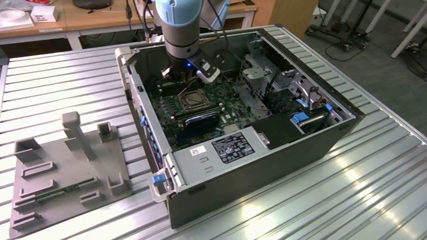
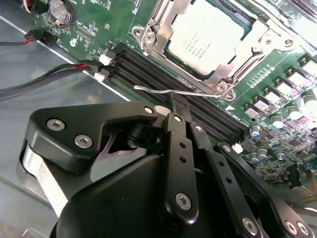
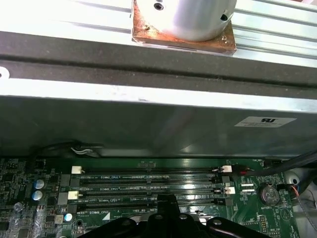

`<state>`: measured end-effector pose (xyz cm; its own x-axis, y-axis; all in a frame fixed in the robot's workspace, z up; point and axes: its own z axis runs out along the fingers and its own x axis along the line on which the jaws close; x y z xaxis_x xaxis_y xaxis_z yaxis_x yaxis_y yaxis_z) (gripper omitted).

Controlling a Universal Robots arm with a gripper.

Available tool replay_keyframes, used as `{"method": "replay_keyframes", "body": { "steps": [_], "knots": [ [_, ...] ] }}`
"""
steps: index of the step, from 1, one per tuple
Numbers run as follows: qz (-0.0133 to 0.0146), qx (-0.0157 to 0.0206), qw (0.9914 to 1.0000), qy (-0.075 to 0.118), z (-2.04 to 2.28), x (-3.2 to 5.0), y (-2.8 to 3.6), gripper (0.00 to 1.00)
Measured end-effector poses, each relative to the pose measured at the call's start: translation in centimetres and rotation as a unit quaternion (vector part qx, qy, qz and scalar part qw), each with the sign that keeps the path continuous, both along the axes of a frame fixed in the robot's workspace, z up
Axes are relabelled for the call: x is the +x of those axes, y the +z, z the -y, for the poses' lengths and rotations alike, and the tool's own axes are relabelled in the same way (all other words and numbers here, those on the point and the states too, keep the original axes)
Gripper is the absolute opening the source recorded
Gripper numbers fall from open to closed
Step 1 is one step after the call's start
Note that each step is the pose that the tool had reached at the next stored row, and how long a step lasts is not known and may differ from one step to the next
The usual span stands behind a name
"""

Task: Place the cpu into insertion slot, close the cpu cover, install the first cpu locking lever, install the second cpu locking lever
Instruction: 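Install the first cpu locking lever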

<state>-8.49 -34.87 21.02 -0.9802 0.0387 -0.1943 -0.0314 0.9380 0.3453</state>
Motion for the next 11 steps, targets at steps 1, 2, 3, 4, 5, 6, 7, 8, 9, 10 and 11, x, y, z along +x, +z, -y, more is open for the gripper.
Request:
{"method": "replay_keyframes", "body": {
  "steps": [1,2,3,4,5,6,7,8,9,10,11],
  "knots": [
    [0.0000,-0.0001,1.00000,-0.001,0.00,0.01,-0.01,0.11],
    [0.0000,-0.0001,1.00000,-0.001,0.00,0.01,-0.02,0.11],
    [0.0000,0.0000,1.00000,-0.002,0.00,0.01,-0.02,0.11],
    [0.0001,-0.0001,1.00000,-0.002,0.00,0.01,-0.02,0.11],
    [0.0001,-0.0001,1.00000,-0.002,0.00,0.01,-0.02,0.11],
    [0.0001,0.0000,1.00000,-0.002,0.00,0.01,-0.03,0.11],
    [0.0001,0.0000,1.00000,-0.002,0.01,0.01,-0.03,0.11],
    [0.0001,0.0000,1.00000,-0.002,0.03,0.00,-0.03,0.11],
    [0.0001,0.0000,1.00000,-0.002,0.04,0.01,-0.03,0.11],
    [0.0001,0.0000,1.00000,-0.002,0.04,0.01,-0.03,0.11],
    [0.0001,-0.0001,1.00000,-0.002,0.06,0.01,-0.02,0.11]
  ]
}}
